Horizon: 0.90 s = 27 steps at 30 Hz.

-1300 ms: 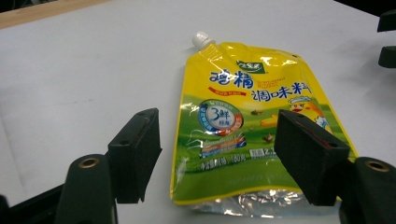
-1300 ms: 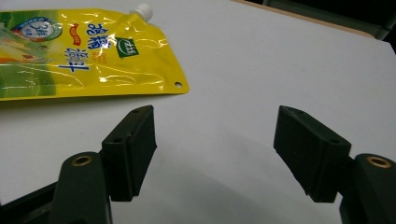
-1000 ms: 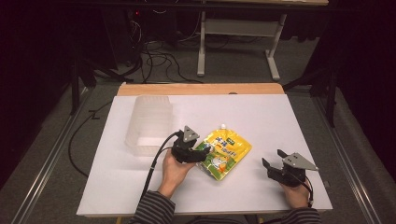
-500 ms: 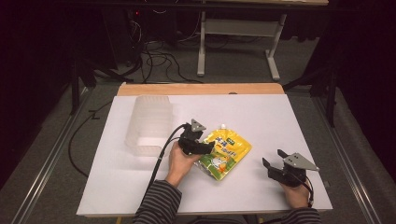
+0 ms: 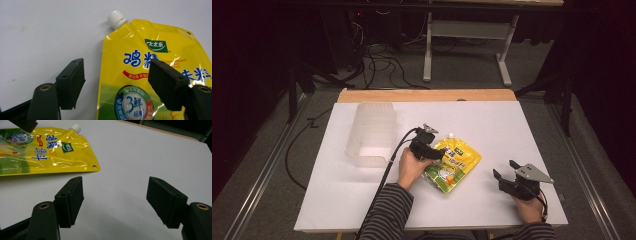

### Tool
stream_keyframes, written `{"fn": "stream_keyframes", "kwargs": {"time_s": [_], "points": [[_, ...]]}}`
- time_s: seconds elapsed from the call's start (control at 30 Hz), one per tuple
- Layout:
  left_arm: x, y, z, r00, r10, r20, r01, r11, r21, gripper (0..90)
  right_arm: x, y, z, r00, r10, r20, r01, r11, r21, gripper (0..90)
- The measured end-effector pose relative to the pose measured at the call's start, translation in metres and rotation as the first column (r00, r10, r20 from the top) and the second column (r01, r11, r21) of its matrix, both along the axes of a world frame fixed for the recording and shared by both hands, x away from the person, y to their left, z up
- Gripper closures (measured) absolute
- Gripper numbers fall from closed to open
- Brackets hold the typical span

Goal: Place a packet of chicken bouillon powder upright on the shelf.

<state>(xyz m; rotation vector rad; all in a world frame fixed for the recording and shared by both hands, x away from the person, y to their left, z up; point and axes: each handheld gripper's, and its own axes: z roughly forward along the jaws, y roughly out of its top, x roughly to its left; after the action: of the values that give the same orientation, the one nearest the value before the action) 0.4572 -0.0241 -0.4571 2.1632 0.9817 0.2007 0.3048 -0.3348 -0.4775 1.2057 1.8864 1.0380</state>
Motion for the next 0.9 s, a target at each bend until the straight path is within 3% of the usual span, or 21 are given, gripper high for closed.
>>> {"fn": "stream_keyframes", "kwargs": {"time_s": [0.1, 0.3, 0.37, 0.4, 0.43, 0.6, 0.63, 0.73, 0.83, 0.9], "points": [[0.003, -0.003, -0.010, 0.9983, -0.010, -0.058, 0.011, 0.9997, 0.024, 33.5, 0.000, 0.000, 0.000, 1.0000, 0.002, -0.001, -0.002, 1.000, 0.001, 30.3], [-0.004, -0.009, -0.009, 0.9970, -0.057, -0.053, 0.061, 0.9961, 0.063, 35.2, 0.000, 0.000, 0.000, 1.0000, -0.005, -0.002, 0.005, 1.000, 0.005, 30.4], [-0.006, -0.010, -0.009, 0.9981, -0.045, -0.042, 0.049, 0.9954, 0.082, 37.2, 0.000, 0.000, 0.000, 1.0000, 0.001, 0.004, -0.001, 1.000, -0.003, 30.5], [-0.006, -0.010, -0.009, 0.9981, -0.045, -0.042, 0.049, 0.9954, 0.082, 43.5, 0.000, 0.000, 0.000, 1.0000, 0.001, 0.004, -0.001, 1.000, -0.003, 30.5], [-0.007, -0.009, -0.007, 0.9985, -0.048, -0.025, 0.051, 0.9911, 0.123, 49.2, 0.000, 0.000, 0.000, 1.0000, 0.000, 0.001, 0.000, 1.000, -0.001, 30.5], [-0.008, -0.007, -0.004, 0.9961, -0.064, -0.060, 0.071, 0.9901, 0.121, 76.8, 0.000, 0.000, 0.000, 1.0000, -0.009, 0.000, 0.009, 1.000, 0.006, 30.6], [-0.012, -0.008, -0.003, 0.9949, -0.087, -0.051, 0.094, 0.9856, 0.141, 80.8, 0.000, -0.001, 0.000, 0.9999, -0.010, -0.005, 0.010, 1.000, 0.011, 30.6], [-0.014, -0.010, -0.002, 0.9948, -0.094, -0.039, 0.099, 0.9818, 0.162, 88.8, 0.001, -0.001, 0.000, 0.9999, -0.010, -0.008, 0.010, 1.000, 0.012, 30.5], [-0.013, -0.006, 0.000, 0.9931, -0.100, -0.061, 0.108, 0.9843, 0.140, 90.0, 0.001, -0.001, 0.000, 0.9999, -0.008, -0.008, 0.008, 1.000, 0.009, 30.5], [-0.015, -0.004, 0.003, 0.9931, -0.106, -0.049, 0.111, 0.9860, 0.124, 90.0, 0.001, -0.002, 0.000, 1.0000, -0.006, -0.004, 0.006, 1.000, 0.010, 30.5]]}}
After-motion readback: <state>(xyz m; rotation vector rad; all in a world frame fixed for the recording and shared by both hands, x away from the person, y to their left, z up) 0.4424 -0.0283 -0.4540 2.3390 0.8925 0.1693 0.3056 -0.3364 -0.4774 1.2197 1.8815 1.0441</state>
